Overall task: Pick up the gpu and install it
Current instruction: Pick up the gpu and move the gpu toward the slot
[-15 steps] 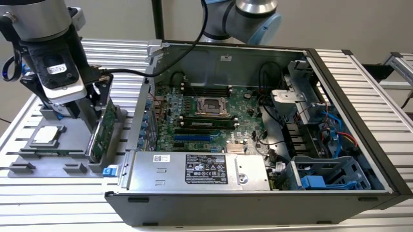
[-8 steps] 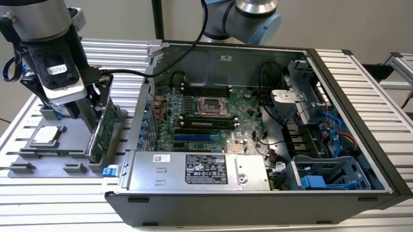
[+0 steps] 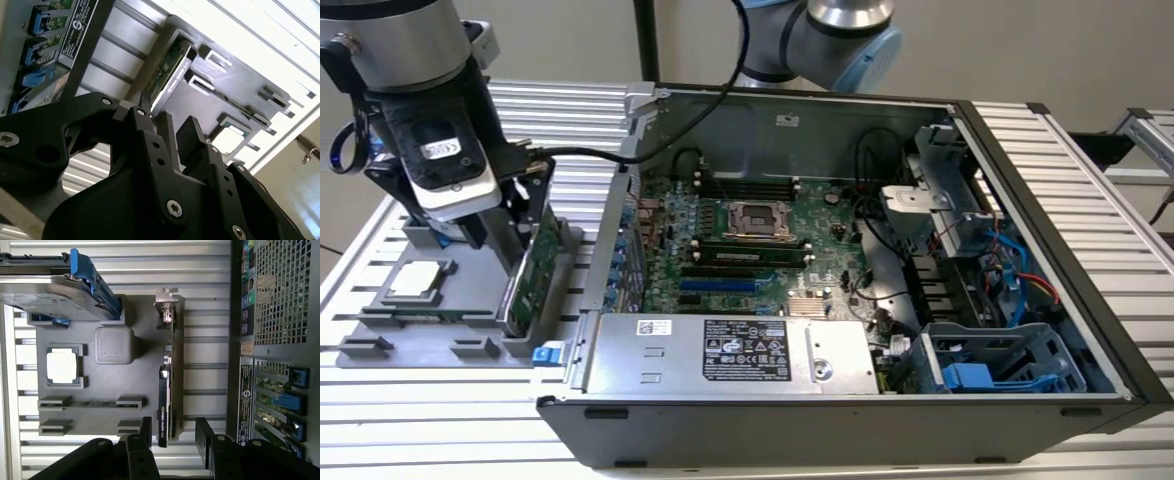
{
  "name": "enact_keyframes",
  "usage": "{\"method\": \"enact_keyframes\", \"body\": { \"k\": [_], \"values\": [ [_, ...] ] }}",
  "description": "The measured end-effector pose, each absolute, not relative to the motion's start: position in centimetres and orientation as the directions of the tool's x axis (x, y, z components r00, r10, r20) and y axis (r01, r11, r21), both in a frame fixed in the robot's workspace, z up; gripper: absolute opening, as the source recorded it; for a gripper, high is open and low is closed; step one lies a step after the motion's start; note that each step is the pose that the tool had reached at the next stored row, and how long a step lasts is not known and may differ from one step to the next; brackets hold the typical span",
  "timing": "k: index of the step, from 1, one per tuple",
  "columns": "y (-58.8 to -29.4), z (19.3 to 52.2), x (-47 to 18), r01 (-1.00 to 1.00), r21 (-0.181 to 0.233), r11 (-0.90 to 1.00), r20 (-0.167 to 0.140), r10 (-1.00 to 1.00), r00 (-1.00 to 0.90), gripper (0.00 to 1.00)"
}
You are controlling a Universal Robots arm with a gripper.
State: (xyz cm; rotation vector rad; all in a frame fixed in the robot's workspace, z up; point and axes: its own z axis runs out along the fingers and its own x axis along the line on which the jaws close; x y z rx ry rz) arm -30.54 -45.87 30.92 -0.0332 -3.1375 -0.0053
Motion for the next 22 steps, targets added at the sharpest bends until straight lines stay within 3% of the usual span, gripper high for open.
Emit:
{"method": "enact_keyframes", "body": {
  "k": [22],
  "values": [
    [-45.8,29.7,-30.5,0.021,-0.016,1.000,0.004,0.021,-1.000,1.00]
  ]
}}
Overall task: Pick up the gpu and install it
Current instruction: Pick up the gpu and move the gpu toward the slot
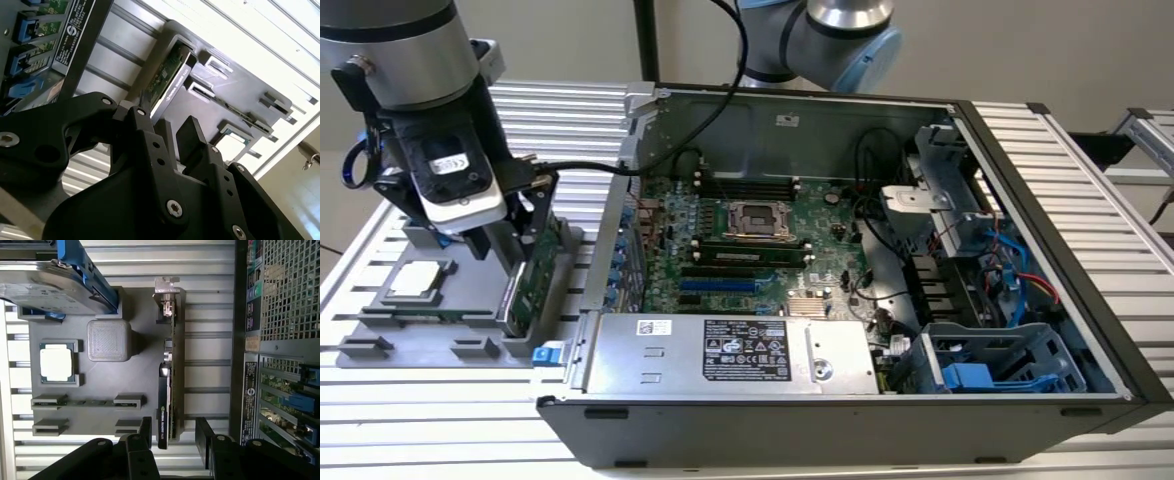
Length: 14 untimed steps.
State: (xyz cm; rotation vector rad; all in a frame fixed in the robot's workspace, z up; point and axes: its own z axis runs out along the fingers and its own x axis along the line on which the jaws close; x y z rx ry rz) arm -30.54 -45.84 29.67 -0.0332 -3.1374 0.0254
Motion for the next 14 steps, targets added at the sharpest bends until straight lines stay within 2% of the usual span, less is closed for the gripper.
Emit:
{"method": "enact_keyframes", "body": {
  "k": [14],
  "values": [
    [-45.83,29.19,-30.54,0.021,-0.020,1.000,0.003,0.021,-1.000,1.00]
  ]
}}
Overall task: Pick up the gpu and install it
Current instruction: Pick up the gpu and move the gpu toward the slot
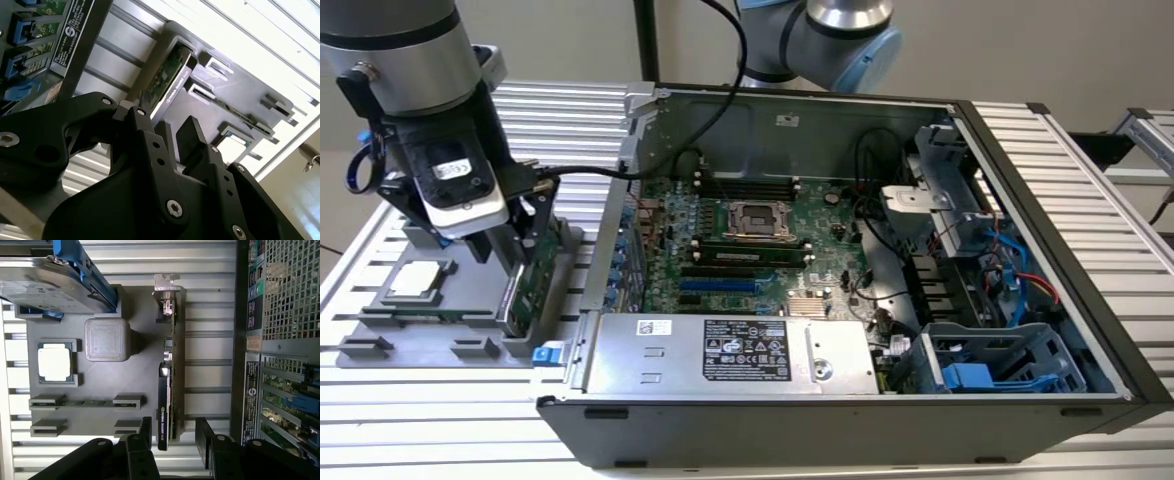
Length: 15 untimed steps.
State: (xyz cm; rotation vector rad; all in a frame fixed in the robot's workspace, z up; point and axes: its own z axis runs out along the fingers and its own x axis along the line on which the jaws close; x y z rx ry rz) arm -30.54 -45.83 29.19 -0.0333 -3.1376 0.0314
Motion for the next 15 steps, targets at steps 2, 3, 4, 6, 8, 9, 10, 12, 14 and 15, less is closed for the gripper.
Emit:
{"method": "enact_keyframes", "body": {
  "k": [2,3,4,6,8,9,10,12,14,15],
  "values": [
    [-45.83,29.09,-30.54,0.021,-0.021,1.000,0.003,0.021,-1.000,1.00],
    [-45.83,29.04,-30.53,0.021,-0.022,1.000,0.003,0.021,-1.000,1.00],
    [-45.83,28.99,-30.53,0.021,-0.022,1.000,0.004,0.021,-1.000,1.00],
    [-45.83,28.90,-30.54,0.021,-0.023,1.000,0.003,0.021,-1.000,1.00],
    [-45.84,28.80,-30.54,0.021,-0.024,0.999,0.003,0.021,-1.000,1.00],
    [-45.83,28.75,-30.54,0.021,-0.024,0.999,0.003,0.021,-1.000,1.00],
    [-45.83,28.69,-30.54,0.021,-0.025,0.999,0.003,0.021,-1.000,1.00],
    [-45.82,28.53,-30.54,0.021,-0.028,0.999,0.003,0.021,-1.000,1.00],
    [-45.80,28.35,-30.54,0.021,-0.031,0.999,0.003,0.021,-1.000,1.00],
    [-45.78,28.26,-30.54,0.021,-0.032,0.999,0.003,0.021,-1.000,1.00]
  ]
}}
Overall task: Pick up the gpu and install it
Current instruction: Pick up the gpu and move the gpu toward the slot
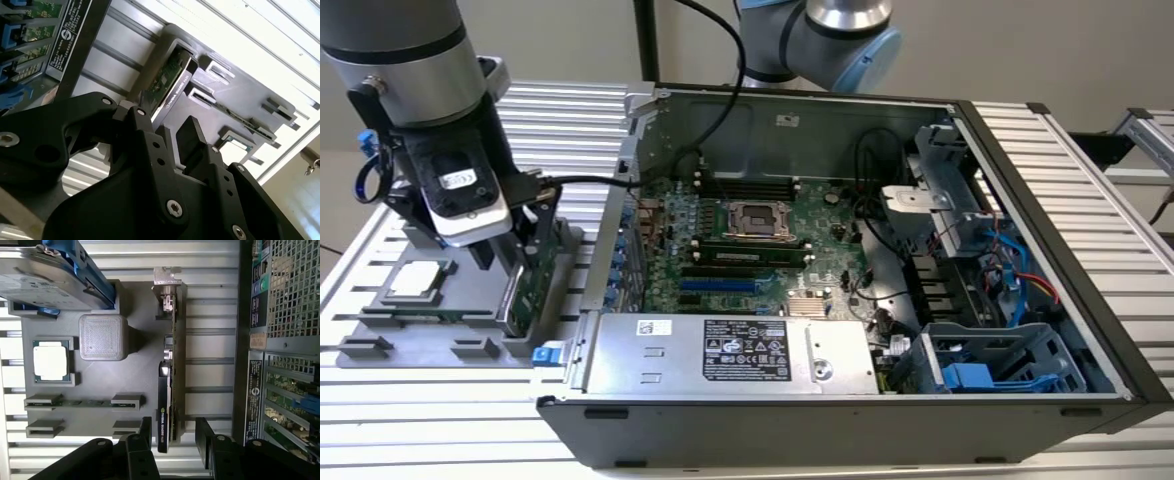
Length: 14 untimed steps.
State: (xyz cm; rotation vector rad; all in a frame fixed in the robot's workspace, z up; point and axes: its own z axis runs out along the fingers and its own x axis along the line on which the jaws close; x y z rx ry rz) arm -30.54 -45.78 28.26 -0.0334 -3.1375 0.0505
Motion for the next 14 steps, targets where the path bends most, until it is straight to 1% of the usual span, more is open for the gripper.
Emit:
{"method": "enact_keyframes", "body": {
  "k": [6,14],
  "values": [
    [-45.62,27.64,-30.53,0.021,-0.041,0.999,0.002,0.021,-1.000,1.00],
    [-45.61,27.57,-30.54,0.021,-0.041,0.999,0.001,0.021,-1.000,1.00]
  ]
}}
